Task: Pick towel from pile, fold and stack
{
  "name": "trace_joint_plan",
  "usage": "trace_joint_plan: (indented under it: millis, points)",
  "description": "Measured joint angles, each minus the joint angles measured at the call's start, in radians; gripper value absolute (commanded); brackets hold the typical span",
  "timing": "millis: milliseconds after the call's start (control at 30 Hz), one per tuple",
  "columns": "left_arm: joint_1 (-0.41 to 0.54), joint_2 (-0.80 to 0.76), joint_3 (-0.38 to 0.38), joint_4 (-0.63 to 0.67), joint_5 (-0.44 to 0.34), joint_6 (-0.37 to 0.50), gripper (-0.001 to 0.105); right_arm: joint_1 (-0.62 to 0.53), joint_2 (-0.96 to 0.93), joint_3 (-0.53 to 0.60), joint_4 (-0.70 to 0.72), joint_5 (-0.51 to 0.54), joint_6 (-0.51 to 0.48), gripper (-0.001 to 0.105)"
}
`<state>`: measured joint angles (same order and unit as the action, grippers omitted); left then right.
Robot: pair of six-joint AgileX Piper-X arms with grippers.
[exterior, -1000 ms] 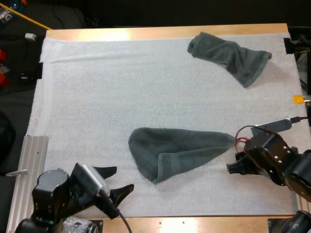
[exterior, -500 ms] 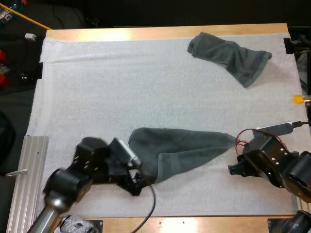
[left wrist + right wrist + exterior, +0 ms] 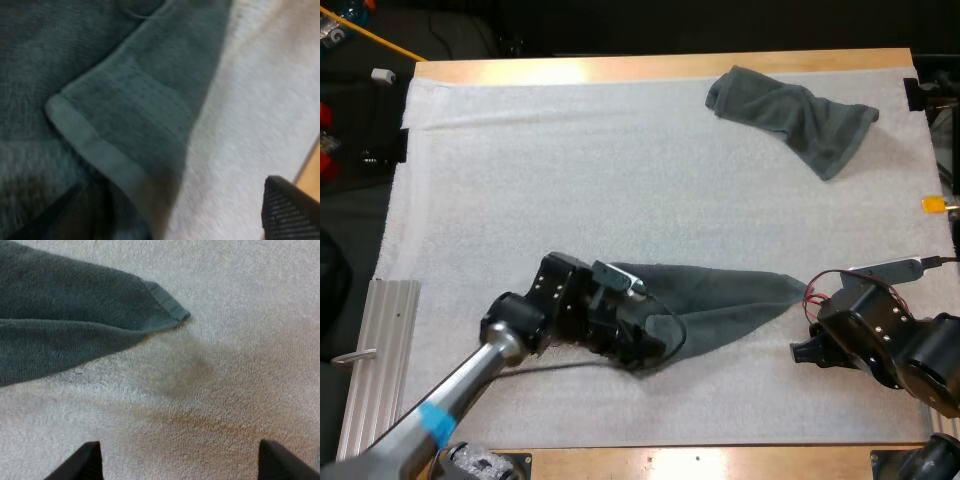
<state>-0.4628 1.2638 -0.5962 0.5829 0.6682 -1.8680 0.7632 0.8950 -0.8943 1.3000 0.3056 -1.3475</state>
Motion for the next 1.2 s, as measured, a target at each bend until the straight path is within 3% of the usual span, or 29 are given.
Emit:
trace_joint_plan:
  millis: [500,867,1133,1200]
  points:
    - [0.0,0.22,0.0,-0.16,0.002,-0.111,0.067,0.0,0.0,0.0,0.0,0.0,0.0,0.061]
    - [-0.029,0.238,-0.002,-0.222,0.058,-0.141,0.067,0.0,0.0,0.0,0.0,0.0,0.0,0.061]
    - [-0.093,0.241,-0.02,-0.256,0.055,-0.144,0.067,0.0,0.0,0.0,0.0,0.0,0.0,0.061]
    - [-0.093,0.241,-0.025,-0.256,0.05,-0.145,0.063,0.0,0.0,0.0,0.0,0.0,0.0,0.061]
